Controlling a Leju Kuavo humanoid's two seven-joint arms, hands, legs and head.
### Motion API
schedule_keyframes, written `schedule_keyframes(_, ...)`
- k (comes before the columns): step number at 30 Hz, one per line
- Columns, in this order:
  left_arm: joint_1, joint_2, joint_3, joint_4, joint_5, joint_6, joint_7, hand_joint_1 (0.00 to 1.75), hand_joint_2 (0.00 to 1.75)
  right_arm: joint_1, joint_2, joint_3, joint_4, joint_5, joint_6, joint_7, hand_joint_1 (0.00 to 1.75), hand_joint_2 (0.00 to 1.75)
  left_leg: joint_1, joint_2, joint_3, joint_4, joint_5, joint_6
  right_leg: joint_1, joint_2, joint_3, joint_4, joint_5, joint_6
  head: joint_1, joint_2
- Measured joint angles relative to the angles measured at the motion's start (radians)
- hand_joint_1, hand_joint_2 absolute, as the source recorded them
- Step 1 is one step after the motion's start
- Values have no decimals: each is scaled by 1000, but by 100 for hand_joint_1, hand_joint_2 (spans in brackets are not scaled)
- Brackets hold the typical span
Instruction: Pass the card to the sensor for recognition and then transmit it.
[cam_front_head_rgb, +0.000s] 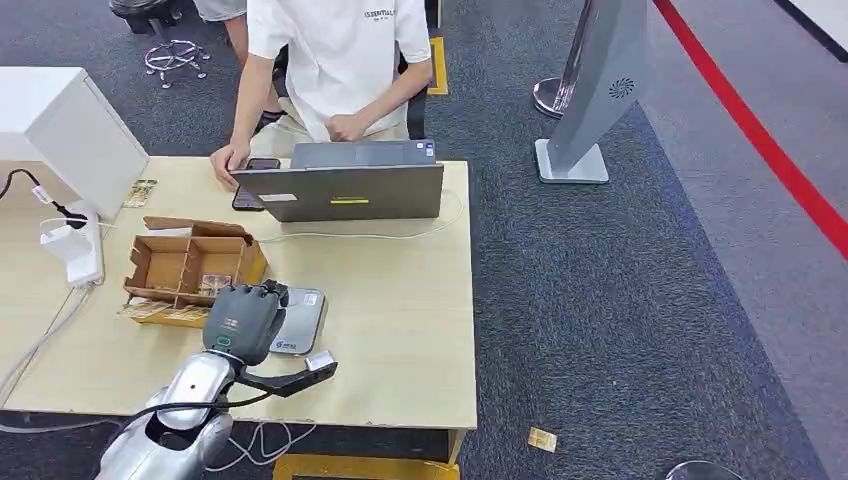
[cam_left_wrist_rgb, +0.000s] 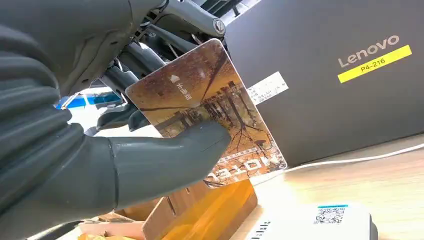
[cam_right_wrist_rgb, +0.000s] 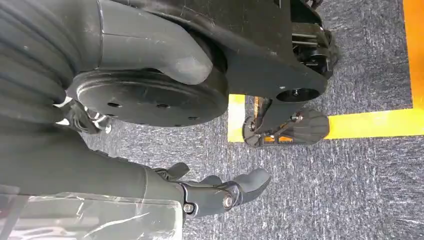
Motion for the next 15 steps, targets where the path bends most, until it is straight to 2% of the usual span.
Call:
schedule_keyframes(12, 0, 0, 0, 1, 0, -5, 2, 175, 175, 0, 0, 0, 0, 0, 0, 0, 0, 175, 0, 0, 0, 0, 0, 0, 0, 0, -2, 0, 0, 0, 0, 0)
schedule_keyframes(13, -11, -5, -3, 15, -10, -54, 19, 175, 175, 0, 0, 1, 0, 2, 0, 12, 0, 175, 0, 0, 0, 0, 0, 0, 0, 0, -2, 0, 0, 0, 0, 0)
schedule_keyframes(15, -72, -43, -24, 143, -30, -218, 69, 175, 175, -4, 1, 6, 0, 7, 0, 38, 0, 175, -1, -4, 1, 0, 1, 1, -1, -5, 1, -1, -1, 1, 0, 0)
